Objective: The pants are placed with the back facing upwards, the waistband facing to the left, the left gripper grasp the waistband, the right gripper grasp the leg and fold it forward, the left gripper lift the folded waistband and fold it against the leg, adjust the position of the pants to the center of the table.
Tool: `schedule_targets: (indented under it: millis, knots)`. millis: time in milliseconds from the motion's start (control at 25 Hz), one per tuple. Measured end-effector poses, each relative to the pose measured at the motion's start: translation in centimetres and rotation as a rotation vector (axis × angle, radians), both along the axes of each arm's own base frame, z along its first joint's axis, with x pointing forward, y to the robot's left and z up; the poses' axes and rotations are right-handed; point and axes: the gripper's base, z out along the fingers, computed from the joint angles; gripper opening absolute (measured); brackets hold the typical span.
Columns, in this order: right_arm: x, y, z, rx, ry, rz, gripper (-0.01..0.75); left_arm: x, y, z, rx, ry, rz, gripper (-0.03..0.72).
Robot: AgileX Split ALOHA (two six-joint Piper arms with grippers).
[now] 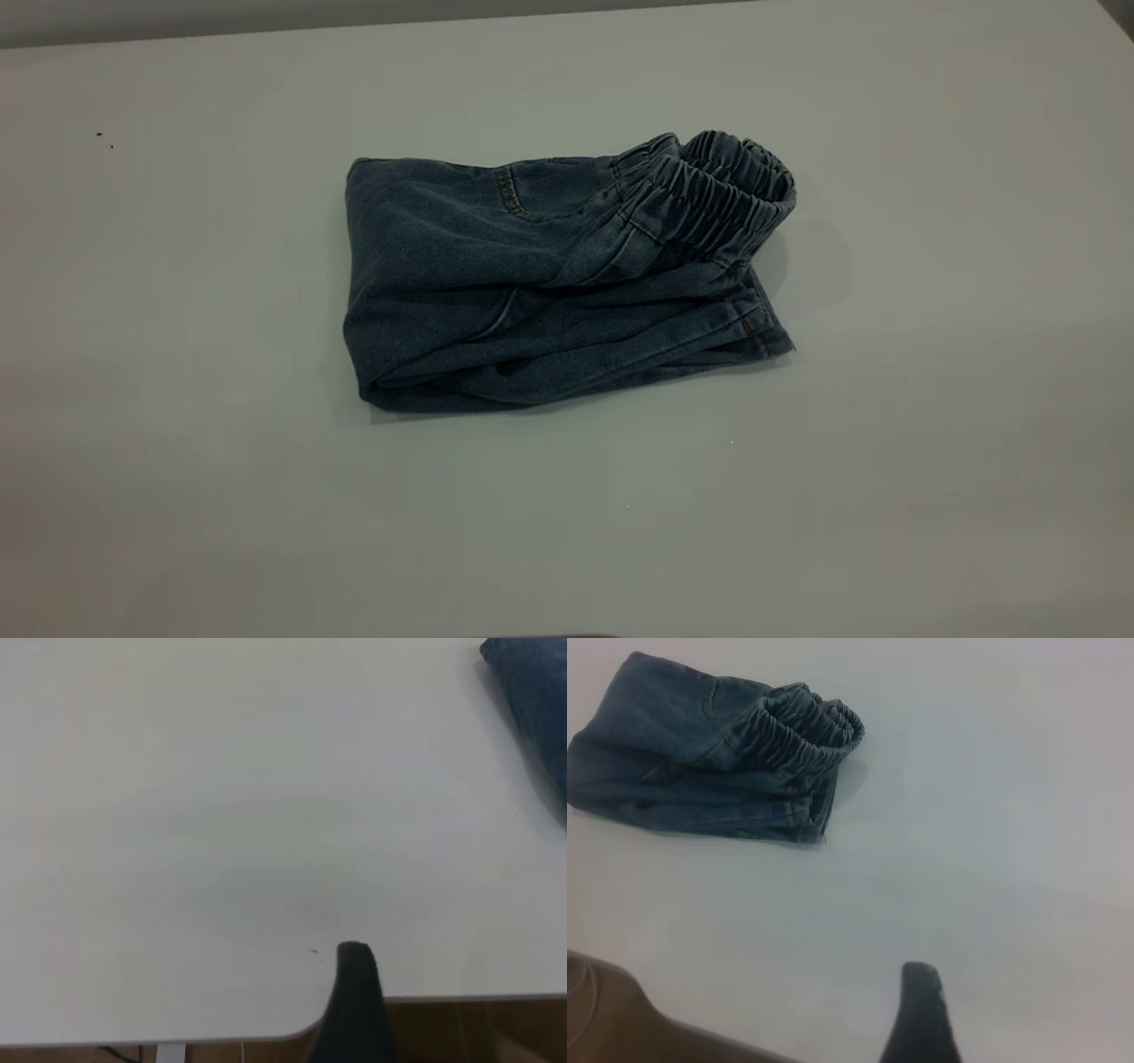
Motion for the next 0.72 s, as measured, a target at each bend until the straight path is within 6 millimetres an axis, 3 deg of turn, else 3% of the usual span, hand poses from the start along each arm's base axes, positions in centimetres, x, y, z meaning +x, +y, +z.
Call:
schedule_targets:
  millis: [200,480,720]
  knots:
    - [0.1,-0.4,-0.1,-0.025,0.0,-0.036,0.459,0.0,0.0,0.0,0.0,0.0,0.0,0.531]
    - [0.3,-1.7,-0.1,-0.009,0.015,-0.217,0.459,0.0,0.0,0.0,0.0,0.0,0.0,0.531]
    - [0.3,-1.8,-0.1,0.0,0.016,-0.239,0.459,0.0,0.0,0.0,0.0,0.0,0.0,0.531]
